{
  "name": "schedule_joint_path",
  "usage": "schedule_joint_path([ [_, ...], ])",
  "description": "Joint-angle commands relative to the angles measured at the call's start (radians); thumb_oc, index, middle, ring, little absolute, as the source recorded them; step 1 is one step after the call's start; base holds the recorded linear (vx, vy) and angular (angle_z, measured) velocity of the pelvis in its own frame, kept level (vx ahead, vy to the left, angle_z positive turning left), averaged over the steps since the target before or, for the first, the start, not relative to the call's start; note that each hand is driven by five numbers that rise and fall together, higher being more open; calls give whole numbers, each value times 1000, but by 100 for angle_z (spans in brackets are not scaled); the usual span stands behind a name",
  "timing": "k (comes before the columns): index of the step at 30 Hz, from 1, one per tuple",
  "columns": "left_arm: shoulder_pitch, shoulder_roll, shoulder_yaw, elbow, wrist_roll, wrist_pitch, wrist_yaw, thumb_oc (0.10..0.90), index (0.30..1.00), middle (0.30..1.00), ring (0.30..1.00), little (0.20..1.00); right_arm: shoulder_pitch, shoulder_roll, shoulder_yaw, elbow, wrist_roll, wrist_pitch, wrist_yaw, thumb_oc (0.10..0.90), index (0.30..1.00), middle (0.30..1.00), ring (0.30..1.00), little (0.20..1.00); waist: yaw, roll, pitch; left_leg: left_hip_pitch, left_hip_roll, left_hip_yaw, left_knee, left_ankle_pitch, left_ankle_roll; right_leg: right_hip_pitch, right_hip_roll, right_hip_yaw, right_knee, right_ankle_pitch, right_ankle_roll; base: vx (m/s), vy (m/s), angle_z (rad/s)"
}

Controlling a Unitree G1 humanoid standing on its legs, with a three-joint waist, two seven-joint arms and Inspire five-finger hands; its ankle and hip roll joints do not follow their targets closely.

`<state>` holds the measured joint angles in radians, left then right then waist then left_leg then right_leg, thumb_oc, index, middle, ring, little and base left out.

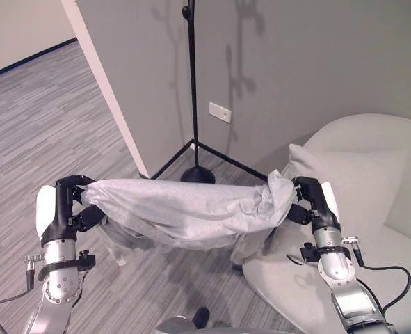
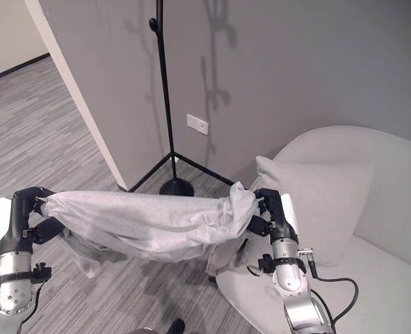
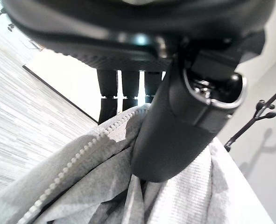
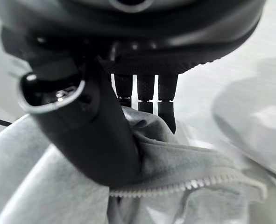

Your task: Hang the clothes on the sofa on the clothes rack.

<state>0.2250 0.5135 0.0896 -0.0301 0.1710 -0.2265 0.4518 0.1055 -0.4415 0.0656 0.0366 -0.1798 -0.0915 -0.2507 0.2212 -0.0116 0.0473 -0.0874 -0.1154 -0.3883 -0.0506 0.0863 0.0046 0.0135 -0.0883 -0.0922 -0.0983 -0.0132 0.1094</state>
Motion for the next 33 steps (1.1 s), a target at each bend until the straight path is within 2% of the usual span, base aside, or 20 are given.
schedule_joint_path([
  [1, -81, 48, 42, -43, -24, -107, 98, 400, 300, 300, 300, 300, -57, -116, -100, -88, 40, -66, -99, 400, 300, 300, 300, 300, -10, -34, -49, -63, 46, -23, -37, -18, 41, -7, 23, 12, 21, -50, -93, -97, 137, 31],
  [3, -88, 45, -13, -37, -55, -105, 67, 400, 300, 300, 300, 300, -46, -135, -110, -107, 51, -64, -109, 400, 300, 300, 300, 300, -37, -51, -48, -63, 116, -12, -37, 20, 52, -8, 10, 29, 18, -49, -108, -88, 207, 10],
  [6, -92, 54, -67, -35, -75, -95, 38, 400, 300, 300, 300, 300, -47, -150, -109, -136, 38, -56, -123, 400, 300, 300, 300, 300, -68, -55, -49, -103, 188, -3, -37, 83, 44, -17, -13, 56, 11, -42, -109, -98, 393, -7],
  [9, -104, 61, -107, -30, -78, -82, 35, 400, 300, 300, 300, 300, -61, -151, -91, -159, 17, -40, -134, 400, 300, 300, 300, 300, -83, -11, -66, -108, 215, -17, -37, 60, 21, -16, -41, 94, 11, -49, -92, -21, 679, 1],
  [11, -121, 41, -147, -16, -90, -80, 24, 400, 300, 300, 300, 300, -48, -141, -92, -166, -8, -21, -124, 400, 300, 300, 300, 300, -92, 36, -89, -86, 195, -18, -37, 9, 2, -7, -82, 102, 11, -41, -70, 81, 899, -31],
  [12, -131, 36, -172, -7, -91, -80, 20, 400, 300, 300, 300, 300, -42, -138, -90, -165, -32, -10, -123, 400, 300, 300, 300, 300, -98, 53, -97, -78, 160, -38, -17, -24, 5, -5, -123, 104, 11, -19, -54, 82, 988, -26],
  [13, -146, 35, -194, 8, -88, -79, 19, 400, 300, 300, 300, 300, -31, -127, -89, -168, -40, -2, -122, 400, 300, 300, 300, 300, -103, 60, -97, -85, 109, -45, 32, -64, 21, -5, -169, 102, 11, 19, -45, 37, 685, -12],
  [14, -147, 35, -194, 9, -88, -80, 19, 400, 300, 300, 300, 300, -30, -127, -89, -168, -40, -2, -121, 400, 300, 300, 300, 300, -104, 58, -97, -89, 104, -45, 40, -68, 22, -6, -172, 101, 11, 19, -43, -5, 901, 18],
  [15, -140, 59, -187, 10, -78, -71, 20, 400, 300, 300, 300, 300, -36, -82, -73, -142, -6, 15, -107, 400, 300, 300, 300, 300, -93, 58, -93, -78, 28, -43, 62, -110, 60, -36, -223, 99, 11, 149, -41, -8, 794, 11],
  [17, -123, 74, -167, 14, -76, -65, 18, 400, 300, 300, 300, 300, -81, -60, -32, -111, 8, 19, -99, 400, 300, 300, 300, 300, -70, 69, -89, -59, 8, -12, 61, -126, 92, -74, -249, 55, 17, 267, -45, -60, 806, -13],
  [18, -118, 80, -156, 1, -81, -72, 18, 400, 300, 300, 300, 300, -81, -59, -24, -113, 5, 19, -90, 400, 300, 300, 300, 300, -81, 80, -76, -45, 4, -11, 63, -125, 102, -89, -223, 78, 81, 264, -55, -117, 515, -73],
  [20, -103, 87, -142, 3, -80, -76, 5, 400, 300, 300, 300, 300, -31, -76, -67, -115, -6, 13, -81, 400, 300, 300, 300, 300, -100, 77, -71, -28, 6, -15, 47, -124, 102, -91, -130, 122, 177, 156, -73, -41, 330, -45],
  [22, -77, 86, -141, 0, -90, -76, -17, 400, 300, 300, 300, 300, -9, -89, -81, -126, 2, -2, -77, 400, 300, 300, 300, 300, -102, 69, -74, -14, 11, 4, 31, -135, 97, -68, -57, 91, 238, 20, -86, 59, 166, 30],
  [24, -59, 80, -139, 4, -111, -70, -43, 400, 300, 300, 300, 300, 0, -99, -90, -131, 2, -11, -73, 400, 300, 300, 300, 300, -102, 39, -76, 1, 3, 23, 29, -151, 89, -51, 17, 54, 285, -89, -97, 81, 66, 13],
  [25, -48, 75, -134, 4, -113, -66, -49, 400, 300, 300, 300, 300, 5, -104, -99, -127, 0, -15, -75, 400, 300, 300, 300, 300, -101, 25, -77, 8, -1, 34, 26, -152, 84, -55, 52, 50, 289, -108, -96, 49, 23, -1],
  [26, -47, 75, -134, 3, -114, -66, -49, 400, 300, 300, 300, 300, 5, -104, -99, -127, 0, -15, -75, 400, 300, 300, 300, 300, -100, 25, -77, 9, -1, 35, 26, -152, 84, -55, 52, 50, 291, -109, -96, 78, 33, -9],
  [27, -24, 58, -119, 5, -112, -66, -52, 400, 300, 300, 300, 300, 8, -109, -118, -120, -12, -19, -93, 400, 300, 300, 300, 300, -98, 4, -77, 30, -6, 58, 12, -149, 74, -71, 105, 47, 277, -120, -85, 82, 30, -9],
  [30, -31, 48, -127, 23, -85, -54, -54, 400, 300, 300, 300, 300, -2, -127, -128, -106, -67, -20, -126, 400, 300, 300, 300, 300, -103, 5, -70, 73, 1, 85, -21, -149, 65, -105, 152, 74, 241, -97, -83, 106, 25, -10],
  [32, -57, 47, -126, 41, -54, -52, -27, 400, 300, 300, 300, 300, 16, -132, -164, -115, -127, -7, -155, 400, 300, 300, 300, 300, -117, 6, -58, 87, -7, 87, 9, -170, 61, -93, 160, 101, 229, -86, -88, 244, -22, -14],
  [33, -85, 52, -116, 45, -24, -47, -18, 400, 300, 300, 300, 300, 19, -140, -191, -114, -163, 8, -174, 400, 300, 300, 300, 300, -121, 4, -63, 98, -11, 100, 58, -208, 54, -69, 149, 101, 208, -82, -99, 270, -35, 6],
])
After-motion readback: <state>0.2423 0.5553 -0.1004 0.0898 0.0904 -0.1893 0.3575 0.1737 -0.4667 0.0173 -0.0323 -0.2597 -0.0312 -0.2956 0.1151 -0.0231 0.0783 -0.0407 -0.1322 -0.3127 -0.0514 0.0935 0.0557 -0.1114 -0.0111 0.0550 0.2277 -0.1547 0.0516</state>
